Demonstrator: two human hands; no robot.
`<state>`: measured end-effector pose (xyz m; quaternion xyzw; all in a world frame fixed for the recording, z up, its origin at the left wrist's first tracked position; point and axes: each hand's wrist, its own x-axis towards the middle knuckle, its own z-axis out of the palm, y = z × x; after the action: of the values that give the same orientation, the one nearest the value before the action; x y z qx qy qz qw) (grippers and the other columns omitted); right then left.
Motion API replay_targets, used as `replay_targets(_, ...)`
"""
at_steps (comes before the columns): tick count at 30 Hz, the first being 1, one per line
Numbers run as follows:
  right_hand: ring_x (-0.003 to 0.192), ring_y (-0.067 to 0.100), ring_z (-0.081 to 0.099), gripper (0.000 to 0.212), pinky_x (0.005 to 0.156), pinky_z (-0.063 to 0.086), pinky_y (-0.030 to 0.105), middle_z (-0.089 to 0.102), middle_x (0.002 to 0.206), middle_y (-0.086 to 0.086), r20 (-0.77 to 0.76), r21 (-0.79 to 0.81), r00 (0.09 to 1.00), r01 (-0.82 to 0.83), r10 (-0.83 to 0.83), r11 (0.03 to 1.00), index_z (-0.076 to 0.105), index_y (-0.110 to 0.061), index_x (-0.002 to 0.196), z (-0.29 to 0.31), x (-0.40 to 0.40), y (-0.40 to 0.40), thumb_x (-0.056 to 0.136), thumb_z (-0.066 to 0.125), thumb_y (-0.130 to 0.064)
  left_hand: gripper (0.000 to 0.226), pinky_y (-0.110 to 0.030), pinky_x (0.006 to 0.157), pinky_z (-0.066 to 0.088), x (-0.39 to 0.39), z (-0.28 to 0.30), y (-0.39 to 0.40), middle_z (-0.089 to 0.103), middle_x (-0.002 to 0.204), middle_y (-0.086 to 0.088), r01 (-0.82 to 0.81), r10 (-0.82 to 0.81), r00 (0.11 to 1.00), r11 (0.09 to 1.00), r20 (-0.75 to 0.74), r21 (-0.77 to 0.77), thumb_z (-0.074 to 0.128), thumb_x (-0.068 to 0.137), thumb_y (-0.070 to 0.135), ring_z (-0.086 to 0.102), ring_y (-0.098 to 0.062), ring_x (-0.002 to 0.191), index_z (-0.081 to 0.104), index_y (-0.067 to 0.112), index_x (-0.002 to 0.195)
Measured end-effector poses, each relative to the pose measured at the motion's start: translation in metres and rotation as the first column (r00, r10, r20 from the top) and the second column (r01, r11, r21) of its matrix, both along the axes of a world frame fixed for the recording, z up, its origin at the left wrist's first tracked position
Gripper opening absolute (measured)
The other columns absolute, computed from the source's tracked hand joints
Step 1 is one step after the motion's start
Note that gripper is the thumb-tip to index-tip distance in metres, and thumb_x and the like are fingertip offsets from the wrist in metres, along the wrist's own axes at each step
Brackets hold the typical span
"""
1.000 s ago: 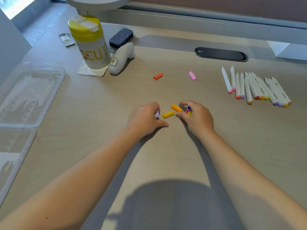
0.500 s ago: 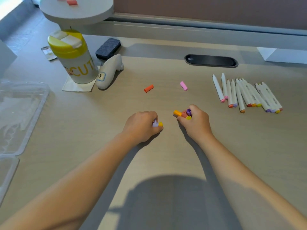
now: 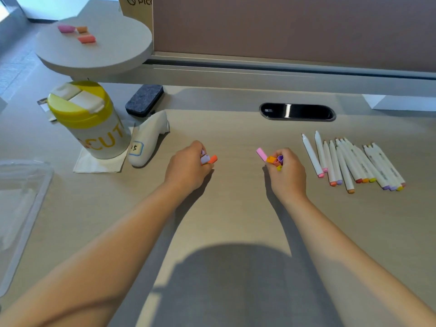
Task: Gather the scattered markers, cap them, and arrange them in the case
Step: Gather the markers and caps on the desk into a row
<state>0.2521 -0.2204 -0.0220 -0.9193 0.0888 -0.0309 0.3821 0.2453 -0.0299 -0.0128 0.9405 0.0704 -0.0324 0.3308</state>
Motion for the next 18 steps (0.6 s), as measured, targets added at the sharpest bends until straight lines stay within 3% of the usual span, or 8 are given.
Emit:
replay_targets(2, 0.082, 0.02, 0.046, 0.005, 0.069, 0.034, 0.029, 0.054, 0.096, 0.006, -0.006, -0.029, 1.0, 0.022, -0.022, 0.999, 0.051, -0.013, 0.09, -0.002, 0.01, 0.0, 0.088, 0.055, -0.013, 0.026, -0.027, 0.065, 0.031, 0.011, -0.001, 0.001, 0.05, 0.08, 0.001, 0.017, -0.017, 1.0, 1.0, -0.014, 0.017, 0.06, 0.087, 0.028, 0.047, -0.024, 0.078, 0.039, 0.012, 0.087)
replay_targets(6, 0.091, 0.024, 0.051, 0.024, 0.073, 0.035, 0.029, 0.056, 0.107, 0.008, -0.071, -0.132, 0.997, 0.011, -0.021, 0.991, 0.059, -0.01, 0.106, -0.009, 0.024, 0.001, 0.087, 0.059, -0.024, 0.032, -0.027, 0.066, 0.032, 0.021, -0.003, 0.001, 0.051, 0.085, 0.0, 0.065, -0.058, 0.993, 0.996, -0.106, 0.063, 0.069, 0.08, 0.029, 0.048, -0.024, 0.082, 0.048, 0.01, 0.096)
replay_targets(10, 0.079, 0.022, 0.045, 0.023, 0.067, 0.032, 0.03, 0.056, 0.104, 0.012, -0.096, -0.249, 0.995, -0.011, -0.013, 0.968, 0.06, -0.007, 0.097, -0.014, 0.029, 0.002, 0.089, 0.056, -0.028, 0.025, -0.028, 0.066, 0.033, 0.022, -0.011, 0.001, 0.052, 0.088, -0.005, 0.106, -0.096, 0.993, 0.985, -0.075, 0.138, 0.061, 0.086, 0.03, 0.048, -0.024, 0.082, 0.053, 0.008, 0.095)
replay_targets(13, 0.079, 0.024, 0.046, 0.022, 0.067, 0.033, 0.031, 0.055, 0.105, 0.013, -0.086, -0.259, 0.996, -0.009, -0.014, 0.966, 0.059, -0.006, 0.096, -0.014, 0.027, 0.004, 0.09, 0.055, -0.027, 0.021, -0.026, 0.065, 0.029, 0.021, -0.013, -0.001, 0.048, 0.081, -0.003, 0.109, -0.105, 0.994, 0.982, -0.031, 0.152, 0.053, 0.091, 0.027, 0.043, -0.021, 0.075, 0.045, 0.011, 0.08)
replay_targets(16, 0.089, 0.029, 0.052, 0.022, 0.072, 0.036, 0.031, 0.054, 0.109, 0.012, -0.076, -0.208, 0.997, -0.003, -0.013, 0.978, 0.06, -0.007, 0.1, -0.012, 0.021, 0.004, 0.088, 0.058, -0.025, 0.023, -0.025, 0.064, 0.028, 0.018, -0.013, -0.003, 0.048, 0.073, -0.002, 0.129, -0.127, 0.992, 0.979, -0.024, 0.158, 0.051, 0.091, 0.028, 0.045, -0.022, 0.074, 0.045, 0.01, 0.078)
replay_targets(18, 0.09, 0.026, 0.051, 0.021, 0.073, 0.036, 0.029, 0.054, 0.109, 0.011, -0.065, -0.154, 0.998, -0.005, -0.005, 0.988, 0.061, -0.006, 0.1, -0.01, 0.014, 0.002, 0.087, 0.059, -0.022, 0.022, -0.026, 0.064, 0.029, 0.013, -0.011, -0.005, 0.057, 0.081, -0.008, 0.152, -0.153, 0.988, 0.973, -0.008, 0.175, 0.051, 0.091, 0.028, 0.052, -0.028, 0.079, 0.049, 0.01, 0.079)
